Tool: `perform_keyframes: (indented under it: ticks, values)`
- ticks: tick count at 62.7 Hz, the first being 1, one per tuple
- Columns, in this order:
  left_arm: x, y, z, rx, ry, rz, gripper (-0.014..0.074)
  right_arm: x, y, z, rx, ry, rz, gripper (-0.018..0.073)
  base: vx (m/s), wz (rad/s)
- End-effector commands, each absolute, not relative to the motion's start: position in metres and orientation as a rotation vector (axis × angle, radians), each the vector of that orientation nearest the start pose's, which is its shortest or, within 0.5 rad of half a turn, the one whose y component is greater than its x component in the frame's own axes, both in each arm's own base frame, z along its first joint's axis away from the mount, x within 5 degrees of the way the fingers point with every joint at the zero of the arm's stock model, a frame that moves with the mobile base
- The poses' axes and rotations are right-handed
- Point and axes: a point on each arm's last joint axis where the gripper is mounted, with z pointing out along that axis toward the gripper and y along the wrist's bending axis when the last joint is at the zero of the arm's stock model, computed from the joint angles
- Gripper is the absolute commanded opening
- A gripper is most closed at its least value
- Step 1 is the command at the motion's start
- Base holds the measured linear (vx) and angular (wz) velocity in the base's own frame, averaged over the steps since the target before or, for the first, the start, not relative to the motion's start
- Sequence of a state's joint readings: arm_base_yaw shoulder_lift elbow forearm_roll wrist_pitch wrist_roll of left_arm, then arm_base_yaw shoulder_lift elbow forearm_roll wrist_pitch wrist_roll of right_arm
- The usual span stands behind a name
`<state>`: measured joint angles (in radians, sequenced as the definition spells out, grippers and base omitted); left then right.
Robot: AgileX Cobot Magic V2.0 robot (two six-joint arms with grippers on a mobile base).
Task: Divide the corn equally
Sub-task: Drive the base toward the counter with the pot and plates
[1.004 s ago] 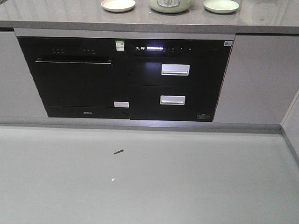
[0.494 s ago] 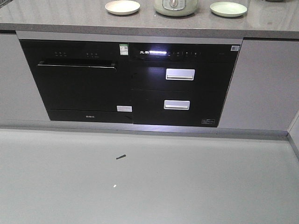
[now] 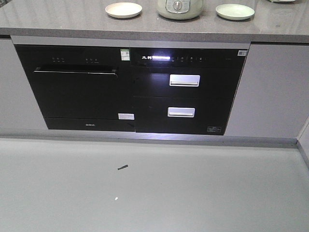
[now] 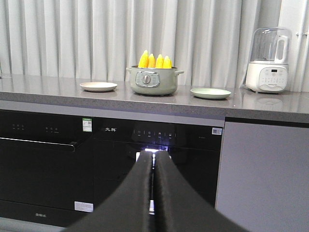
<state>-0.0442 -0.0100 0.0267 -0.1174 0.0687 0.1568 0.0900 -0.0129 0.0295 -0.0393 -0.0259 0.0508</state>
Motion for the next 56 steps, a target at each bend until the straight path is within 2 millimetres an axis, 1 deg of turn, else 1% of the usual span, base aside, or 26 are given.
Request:
perform_keyframes:
  ticks: [1, 56]
  values:
    - [0.0553, -0.0024, 0.2046, 0.054, 1.486, -0.012, -0.0007, 0.055, 0.0054, 0.2111, -0.067, 1.397, 0.079, -0.0004, 0.06, -0.03]
    - [0.0553, -0.0024, 0.2046, 0.054, 1.486, -0.012, -0.0007, 0.055, 0.0054, 0.2111, -0.067, 1.397, 0.079, -0.0004, 0.05, -0.02]
